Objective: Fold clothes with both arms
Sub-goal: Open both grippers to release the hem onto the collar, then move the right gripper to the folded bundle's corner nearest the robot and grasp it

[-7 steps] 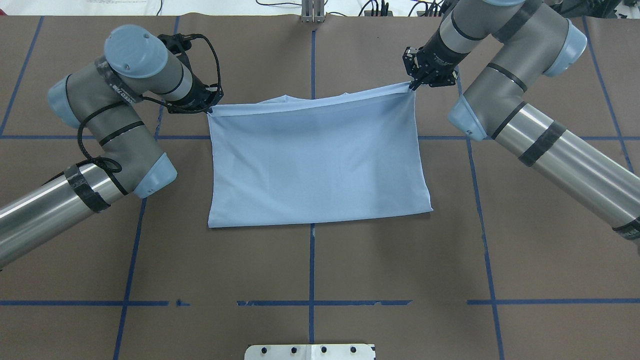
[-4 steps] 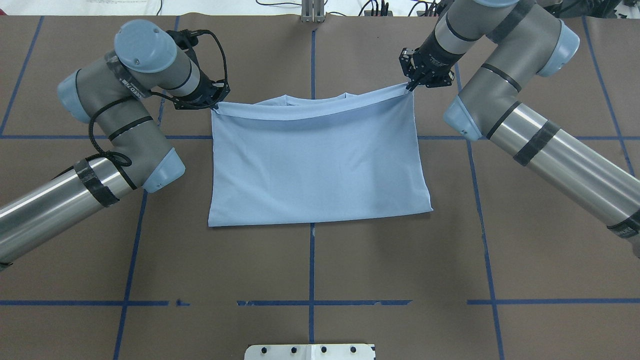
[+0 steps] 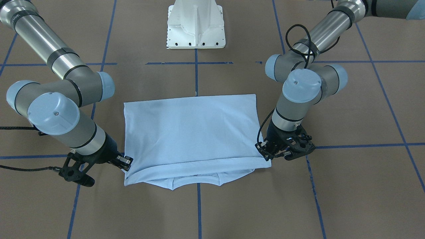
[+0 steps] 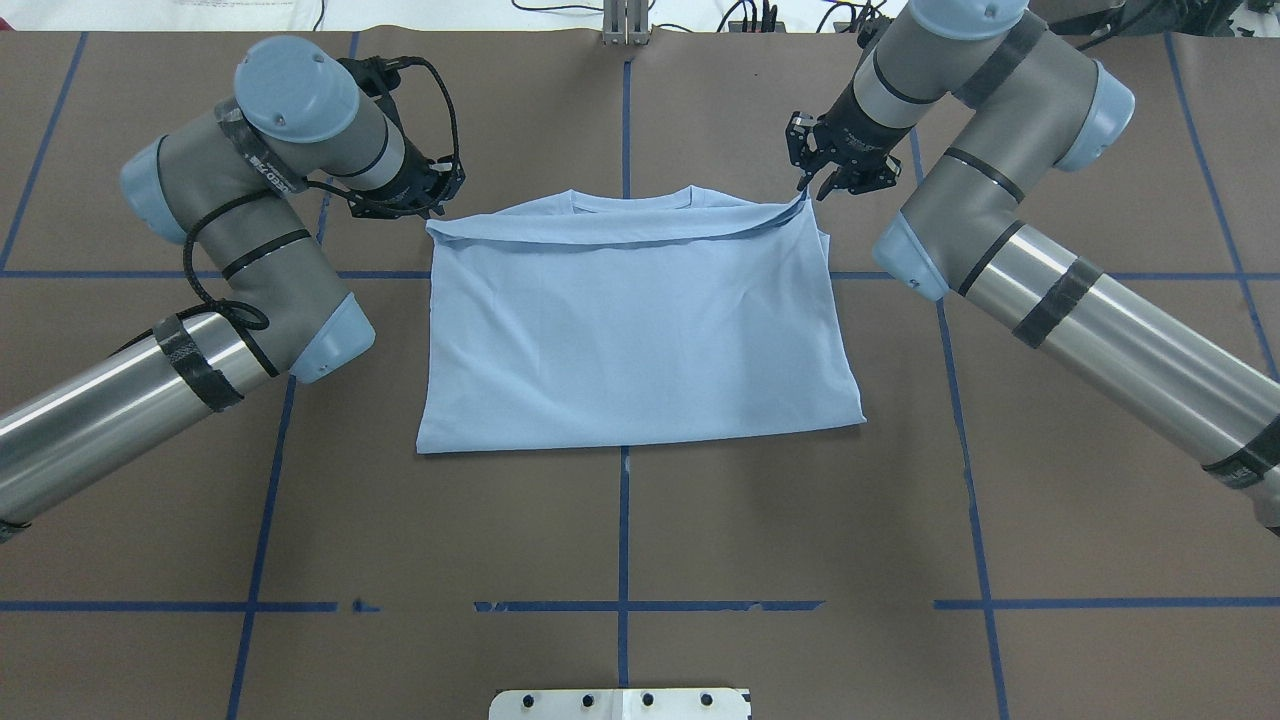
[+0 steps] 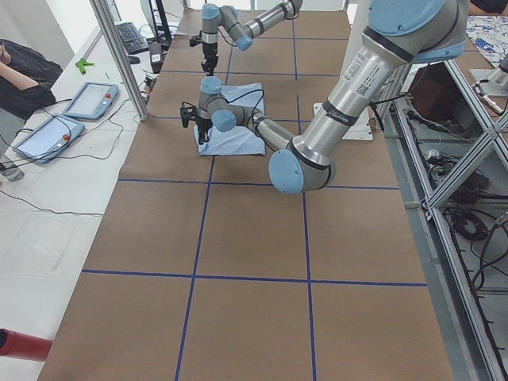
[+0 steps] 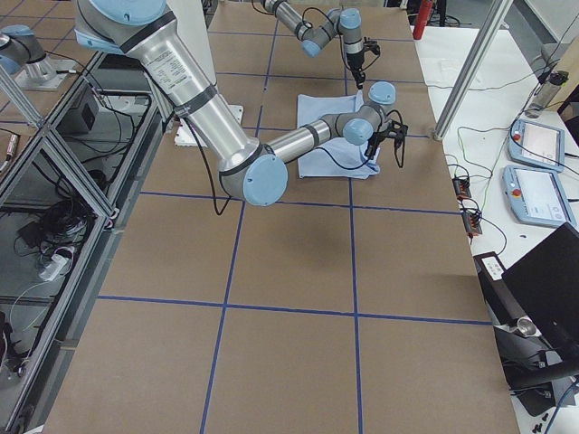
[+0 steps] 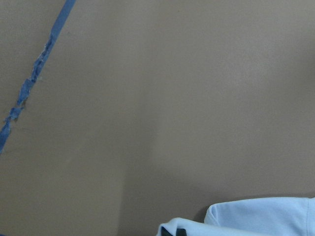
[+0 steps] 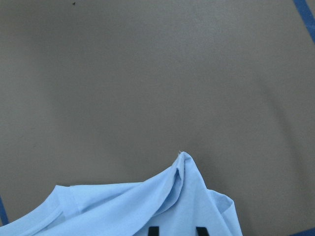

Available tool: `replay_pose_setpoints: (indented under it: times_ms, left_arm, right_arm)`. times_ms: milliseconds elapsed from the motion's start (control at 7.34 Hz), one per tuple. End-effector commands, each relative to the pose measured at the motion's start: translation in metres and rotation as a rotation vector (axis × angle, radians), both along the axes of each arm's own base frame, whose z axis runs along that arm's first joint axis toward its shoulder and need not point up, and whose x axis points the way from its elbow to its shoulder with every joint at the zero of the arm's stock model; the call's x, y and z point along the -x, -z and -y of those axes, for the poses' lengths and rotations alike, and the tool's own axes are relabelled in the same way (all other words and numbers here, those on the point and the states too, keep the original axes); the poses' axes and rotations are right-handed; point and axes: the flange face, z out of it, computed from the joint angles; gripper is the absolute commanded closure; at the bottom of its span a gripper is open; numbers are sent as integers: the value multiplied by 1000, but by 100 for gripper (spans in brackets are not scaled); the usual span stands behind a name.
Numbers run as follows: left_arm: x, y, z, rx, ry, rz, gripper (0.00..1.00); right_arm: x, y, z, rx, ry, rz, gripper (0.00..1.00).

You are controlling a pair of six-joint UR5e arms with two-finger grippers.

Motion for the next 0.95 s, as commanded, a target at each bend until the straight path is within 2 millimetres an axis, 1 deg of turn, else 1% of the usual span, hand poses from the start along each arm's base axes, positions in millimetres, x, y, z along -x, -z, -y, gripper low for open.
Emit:
replay_pose_setpoints:
  times_ms: [0, 136, 273, 409, 545, 681, 818]
  left_arm:
    - [1, -1, 1, -1, -2, 7, 0]
    - [6, -1, 2, -1, 3, 8, 0]
    - [12, 5, -2, -10, 4, -2, 0]
    - [22, 19, -10, -18, 9, -12, 0]
    - [31, 36, -20, -9, 8, -6, 0]
    - [37, 49, -26, -9, 10, -9, 0]
    - [40, 51, -29, -13, 13, -14, 0]
  right_arm:
    - [-2, -11, -8, -80, 21, 30, 0]
    - [-8, -22, -27, -102, 28, 55, 0]
    - [-9, -23, -59, -118, 47, 69, 0]
    - [-3, -36, -105, -128, 88, 72, 0]
    - [5, -53, -157, -153, 113, 46, 0]
    - [10, -65, -198, -157, 148, 23, 0]
    - [14, -68, -224, -165, 165, -1, 0]
